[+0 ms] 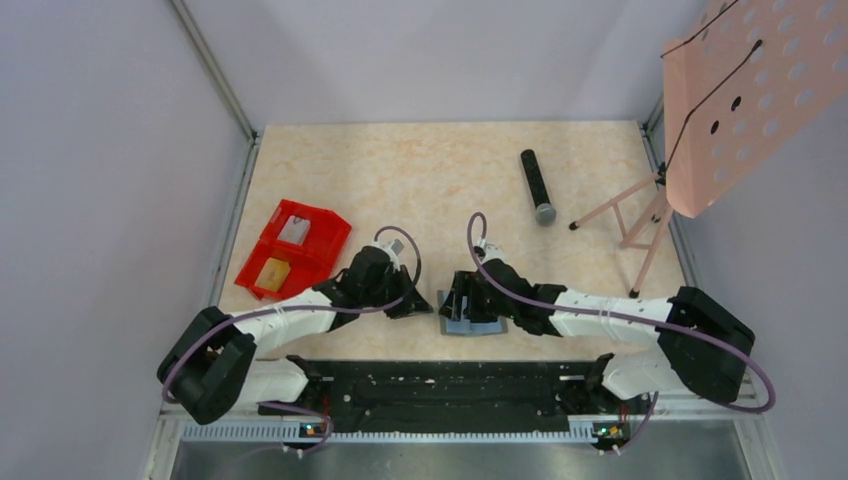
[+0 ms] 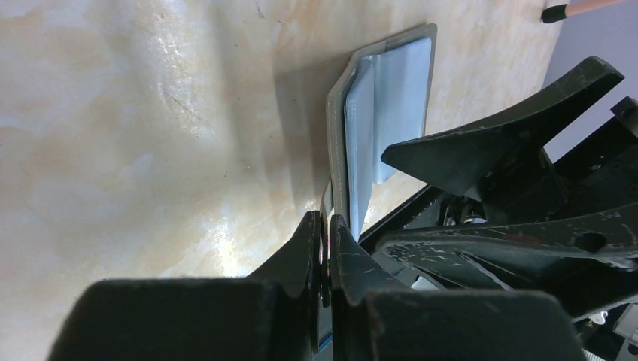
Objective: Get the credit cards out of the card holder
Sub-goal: Remove the credit card from the card holder.
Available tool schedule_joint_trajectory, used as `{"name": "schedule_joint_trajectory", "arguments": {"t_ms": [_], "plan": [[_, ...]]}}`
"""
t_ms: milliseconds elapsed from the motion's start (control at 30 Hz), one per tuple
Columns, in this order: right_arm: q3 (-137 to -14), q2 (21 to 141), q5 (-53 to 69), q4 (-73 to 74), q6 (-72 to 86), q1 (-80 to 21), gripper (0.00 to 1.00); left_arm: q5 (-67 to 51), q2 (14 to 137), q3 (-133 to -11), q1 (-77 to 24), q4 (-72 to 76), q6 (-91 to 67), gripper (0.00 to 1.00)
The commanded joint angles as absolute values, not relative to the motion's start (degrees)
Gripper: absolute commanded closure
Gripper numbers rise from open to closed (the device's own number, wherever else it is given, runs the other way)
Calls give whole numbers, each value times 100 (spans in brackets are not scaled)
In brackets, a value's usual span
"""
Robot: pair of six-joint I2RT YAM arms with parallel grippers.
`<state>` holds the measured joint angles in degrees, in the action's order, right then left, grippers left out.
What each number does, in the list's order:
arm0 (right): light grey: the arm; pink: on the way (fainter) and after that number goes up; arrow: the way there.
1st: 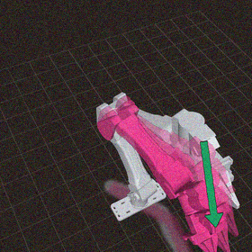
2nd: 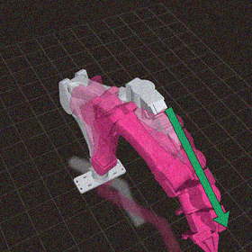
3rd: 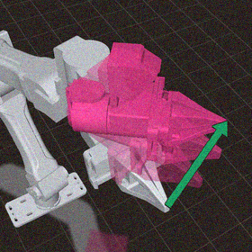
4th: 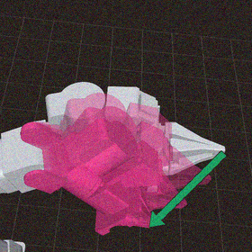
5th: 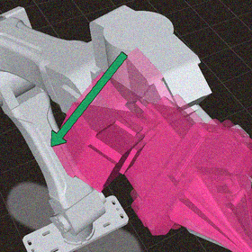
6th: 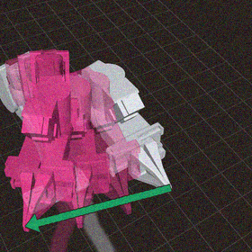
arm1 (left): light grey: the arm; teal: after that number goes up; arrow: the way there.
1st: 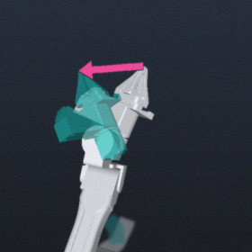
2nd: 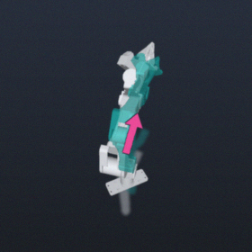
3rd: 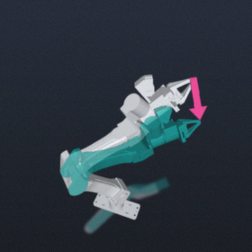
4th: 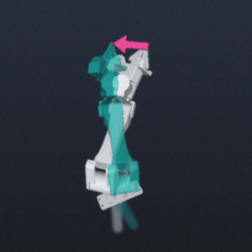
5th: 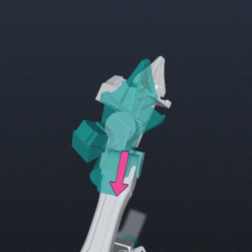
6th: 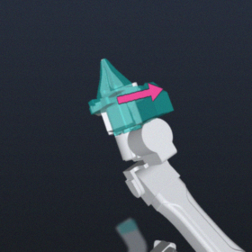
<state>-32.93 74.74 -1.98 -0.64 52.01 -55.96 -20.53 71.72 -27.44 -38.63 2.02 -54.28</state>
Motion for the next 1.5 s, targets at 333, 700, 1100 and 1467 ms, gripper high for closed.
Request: {"name": "schedule_joint_trajectory", "arguments": {"t_ms": [333,700,1100,1467], "plan": [[-3836,7954,-700,286,4919,-5865,45,-2021,6752,-2619,-3918,374,-5520,100],[-3841,7928,-740,345,4915,-5874,59,-1910,6693,-2698,-3920,144,-5406,100],[-3902,7789,-736,415,4885,-5880,52,-1885,6625,-2689,-3920,40,-5361,100],[-3910,7804,-724,405,4908,-5878,57,-1850,6594,-2672,-3920,26,-5335,100]]}}
